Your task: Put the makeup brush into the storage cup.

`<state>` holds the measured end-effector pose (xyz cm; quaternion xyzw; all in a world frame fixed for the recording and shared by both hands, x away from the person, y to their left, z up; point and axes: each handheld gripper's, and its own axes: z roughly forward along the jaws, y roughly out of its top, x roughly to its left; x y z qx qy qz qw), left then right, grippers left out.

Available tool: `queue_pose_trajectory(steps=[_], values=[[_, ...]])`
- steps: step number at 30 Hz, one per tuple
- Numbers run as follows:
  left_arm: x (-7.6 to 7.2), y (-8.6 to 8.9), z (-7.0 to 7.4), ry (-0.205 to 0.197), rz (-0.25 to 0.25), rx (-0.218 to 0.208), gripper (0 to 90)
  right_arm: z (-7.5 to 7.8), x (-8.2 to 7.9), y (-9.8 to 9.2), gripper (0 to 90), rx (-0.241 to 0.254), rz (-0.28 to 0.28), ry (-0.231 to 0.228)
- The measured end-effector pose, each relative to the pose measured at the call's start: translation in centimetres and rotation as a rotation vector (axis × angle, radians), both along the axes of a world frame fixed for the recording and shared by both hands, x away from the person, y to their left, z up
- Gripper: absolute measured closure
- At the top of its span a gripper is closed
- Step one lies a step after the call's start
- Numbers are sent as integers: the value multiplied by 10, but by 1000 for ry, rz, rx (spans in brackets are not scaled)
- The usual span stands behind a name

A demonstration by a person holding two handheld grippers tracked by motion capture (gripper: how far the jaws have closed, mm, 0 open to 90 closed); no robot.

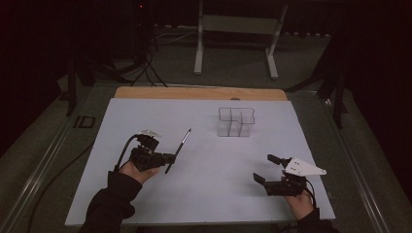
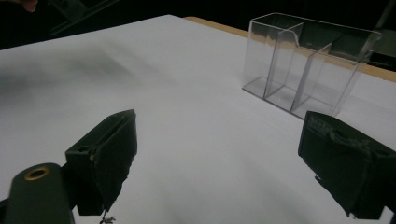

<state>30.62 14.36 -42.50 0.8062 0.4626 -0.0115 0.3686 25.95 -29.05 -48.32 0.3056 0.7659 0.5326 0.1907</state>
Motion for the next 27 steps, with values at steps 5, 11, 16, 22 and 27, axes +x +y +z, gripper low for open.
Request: queue_pose_trajectory(steps=[5, 11, 16, 22, 27], values=[[-5, -5, -5, -16, -22, -27, 853, 0, 0, -1, 118, 6, -6, 1], [-7, -12, -26, 4, -55, -44, 852, 0, 1, 0, 118, 0, -2, 5], [-10, -16, -34, -55, -98, -78, 852, -1, 1, 1, 118, -2, 0, 12], [-12, -18, -44, -90, -95, -111, 852, -1, 2, 1, 118, 1, 2, 11], [-14, -19, -47, -131, -87, -109, 852, -1, 1, 2, 118, 1, 5, 16]])
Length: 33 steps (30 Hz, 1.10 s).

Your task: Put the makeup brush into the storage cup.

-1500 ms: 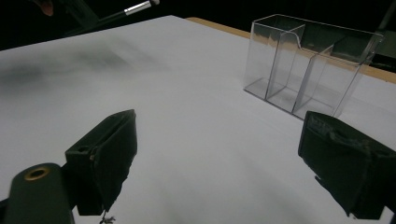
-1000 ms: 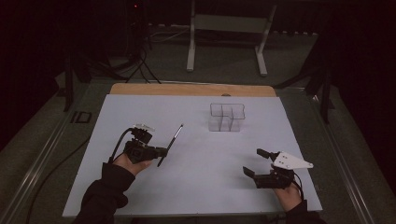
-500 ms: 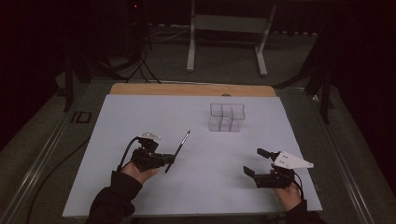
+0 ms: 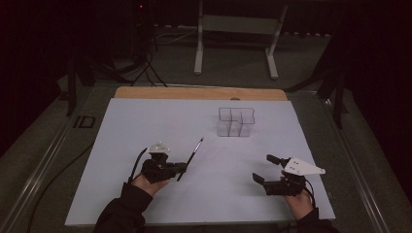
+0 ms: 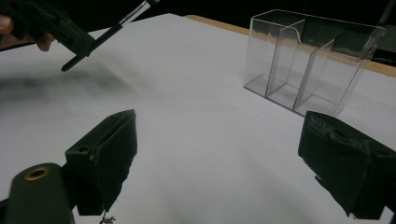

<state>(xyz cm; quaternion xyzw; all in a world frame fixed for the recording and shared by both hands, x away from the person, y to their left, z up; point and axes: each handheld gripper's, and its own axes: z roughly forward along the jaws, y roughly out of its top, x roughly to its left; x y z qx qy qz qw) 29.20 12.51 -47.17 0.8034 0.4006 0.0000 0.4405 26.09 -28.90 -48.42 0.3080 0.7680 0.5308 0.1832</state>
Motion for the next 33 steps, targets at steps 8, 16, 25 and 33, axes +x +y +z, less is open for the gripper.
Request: queue_pose_trajectory(steps=[8, 16, 25, 33], values=[[1, 3, -1, -52, 20, -35, 852, 0, 1, 1, 117, 3, 12, 8], [0, 5, -1, -95, 34, -55, 852, 1, -1, 5, 118, 2, 47, 40], [-1, 4, -2, -100, 35, -56, 852, 25, -9, 13, 139, -8, -1, -11], [-1, 5, -2, -106, 46, -78, 852, 54, -15, 17, 145, 52, -14, -17]])
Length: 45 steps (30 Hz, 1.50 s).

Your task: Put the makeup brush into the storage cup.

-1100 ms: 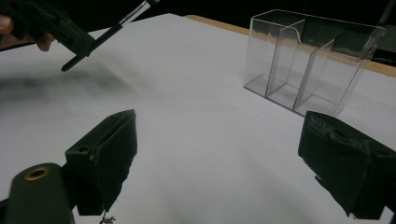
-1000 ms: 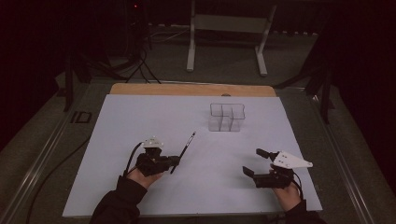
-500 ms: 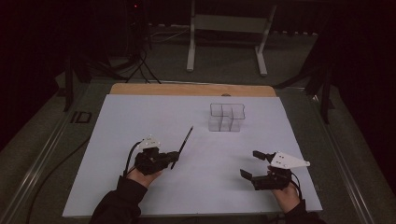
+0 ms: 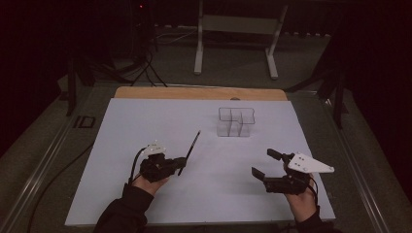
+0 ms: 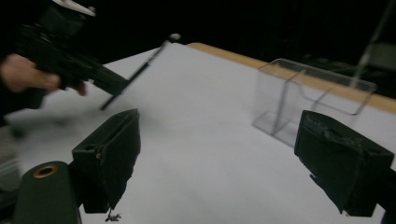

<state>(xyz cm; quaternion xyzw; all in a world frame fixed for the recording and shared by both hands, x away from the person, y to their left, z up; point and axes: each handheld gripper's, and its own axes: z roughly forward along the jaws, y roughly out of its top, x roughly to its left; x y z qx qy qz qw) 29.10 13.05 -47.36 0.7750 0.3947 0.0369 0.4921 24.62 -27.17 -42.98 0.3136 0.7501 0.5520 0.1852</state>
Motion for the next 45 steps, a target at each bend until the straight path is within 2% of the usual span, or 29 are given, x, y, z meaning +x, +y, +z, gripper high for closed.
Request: queue_pose_trajectory(steps=[1, 7, 11, 13, 16, 20, 24, 28, 31, 33, 37, 39, 45], values=[[0, 0, 0, 0, -1, 1, 852, 2, 0, 1, 146, 8, 10, 3], [-1, -2, 0, -3, 0, 10, 853, 14, 1, 17, 147, -17, 28, -17], [-1, -2, 0, -6, -1, 8, 852, 27, 5, 28, 141, -7, 18, -56], [-1, -3, 0, -5, -5, 4, 853, 34, 8, 34, 132, -18, 9, -73], [-2, -3, 1, -9, -5, 4, 853, 41, 14, 42, 116, -14, -5, -80], [-3, -3, 1, -21, 2, 2, 853, 47, 23, 55, 113, -25, -21, -45], [-2, -2, 2, -19, 0, -1, 853, 48, 32, 67, 106, -1, -24, -13], [-2, -3, 1, -20, 4, 0, 853, 44, 42, 80, 103, 28, -23, 37], [-2, -3, 2, -20, 5, 0, 852, 39, 47, 92, 102, 37, -49, 68], [-2, -3, 2, -16, 4, -4, 853, 36, 50, 99, 102, 40, -43, 89], [-1, -3, 1, -14, 4, -1, 853, 33, 55, 109, 103, 86, -44, 125], [-1, -3, 1, -22, 6, 0, 853, 32, 59, 114, 103, 127, -50, 163], [-1, -3, 1, -23, 5, 0, 853, 28, 66, 125, 141, 169, -66, 242]])
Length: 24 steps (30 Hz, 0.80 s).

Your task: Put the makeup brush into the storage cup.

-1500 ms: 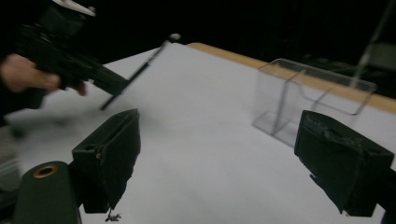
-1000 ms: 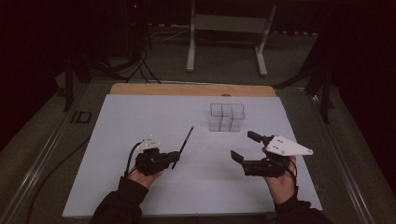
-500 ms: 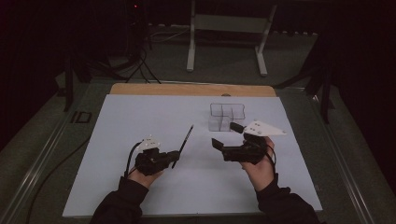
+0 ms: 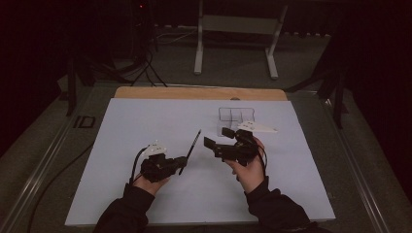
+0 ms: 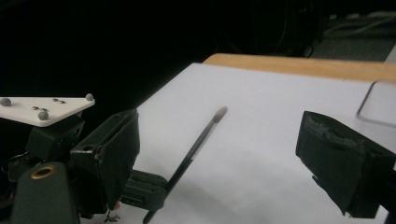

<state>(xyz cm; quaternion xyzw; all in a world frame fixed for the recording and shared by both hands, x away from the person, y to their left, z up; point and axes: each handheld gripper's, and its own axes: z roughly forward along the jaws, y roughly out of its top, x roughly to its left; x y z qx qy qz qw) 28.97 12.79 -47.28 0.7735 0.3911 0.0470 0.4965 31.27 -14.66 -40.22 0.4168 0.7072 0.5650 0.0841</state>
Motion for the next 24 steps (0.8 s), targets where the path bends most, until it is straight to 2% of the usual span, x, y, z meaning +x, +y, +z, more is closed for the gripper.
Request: queue_pose_trajectory(steps=[1, 2, 4, 6, 10, 13, 17, 19, 23, 24], values=[[0, 0, 0, 0, 0, 0, 852, 0, 0, 0, 141, 0, 0, 0], [0, 0, 0, 6, -4, -5, 852, -3, 2, 5, 178, 1, -2, 25], [0, 0, 0, 2, -2, -4, 853, -5, 3, 8, 197, 6, 2, 52], [0, 0, 0, -5, 0, -3, 853, -7, 5, 11, 231, 31, 14, 86], [0, -1, 0, 3, -7, -5, 853, -11, 11, 14, 362, 78, 11, 169], [0, -1, 0, 1, -8, -6, 853, -15, 15, 16, 395, 98, 6, 209], [-1, -1, 1, -9, -8, 2, 853, -20, 20, 17, 441, 112, 5, 251], [-1, -2, 1, 4, -17, -8, 853, -24, 22, 18, 455, 120, 13, 269], [-2, -3, 2, -12, -21, 1, 853, -28, 24, 22, 511, 112, 19, 265], [-2, -3, 1, -4, -25, -3, 853, -29, 25, 23, 517, 113, 28, 274]])
